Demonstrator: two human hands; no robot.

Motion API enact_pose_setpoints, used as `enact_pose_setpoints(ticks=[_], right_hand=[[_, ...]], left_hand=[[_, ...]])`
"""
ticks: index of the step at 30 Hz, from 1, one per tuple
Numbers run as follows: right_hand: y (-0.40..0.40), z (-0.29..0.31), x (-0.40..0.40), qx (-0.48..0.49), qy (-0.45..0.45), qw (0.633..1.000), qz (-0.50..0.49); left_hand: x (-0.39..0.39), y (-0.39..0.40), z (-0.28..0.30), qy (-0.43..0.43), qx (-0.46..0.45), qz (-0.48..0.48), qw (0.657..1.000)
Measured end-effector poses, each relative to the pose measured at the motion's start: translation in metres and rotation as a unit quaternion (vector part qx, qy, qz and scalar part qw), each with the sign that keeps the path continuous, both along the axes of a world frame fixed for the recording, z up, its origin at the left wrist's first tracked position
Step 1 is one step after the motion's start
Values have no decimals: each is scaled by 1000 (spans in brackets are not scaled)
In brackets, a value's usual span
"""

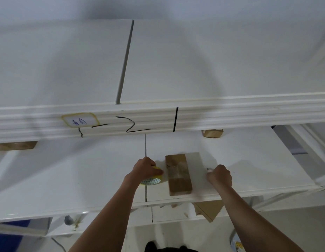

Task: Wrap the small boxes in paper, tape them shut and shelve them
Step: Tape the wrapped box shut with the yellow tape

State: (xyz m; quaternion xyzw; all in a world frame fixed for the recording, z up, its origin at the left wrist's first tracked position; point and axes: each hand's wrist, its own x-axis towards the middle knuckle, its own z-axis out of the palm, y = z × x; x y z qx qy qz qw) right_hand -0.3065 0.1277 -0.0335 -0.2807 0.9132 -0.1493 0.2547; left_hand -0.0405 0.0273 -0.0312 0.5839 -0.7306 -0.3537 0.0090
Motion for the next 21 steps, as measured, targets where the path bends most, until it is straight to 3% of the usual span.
enact_pose_setpoints(ticks=[3, 6, 10, 15, 21], right_hand=[[-10, 10, 8, -24, 21, 999, -11], [-21, 26, 32, -153, 36, 987, 23], [-27, 37, 79, -311, -32, 943, 111], [-24, 15, 115, -304, -64, 928, 207], [-23, 0, 105, -258, -73, 924, 273]], left_hand=[[0, 0, -1, -1, 1, 1, 1000], [1, 0, 0, -2, 3, 2, 1000], [1, 0, -1, 1, 10, 7, 1000], [1, 0, 1, 1, 14, 12, 1000], [5, -1, -2, 8, 17, 15, 1000]])
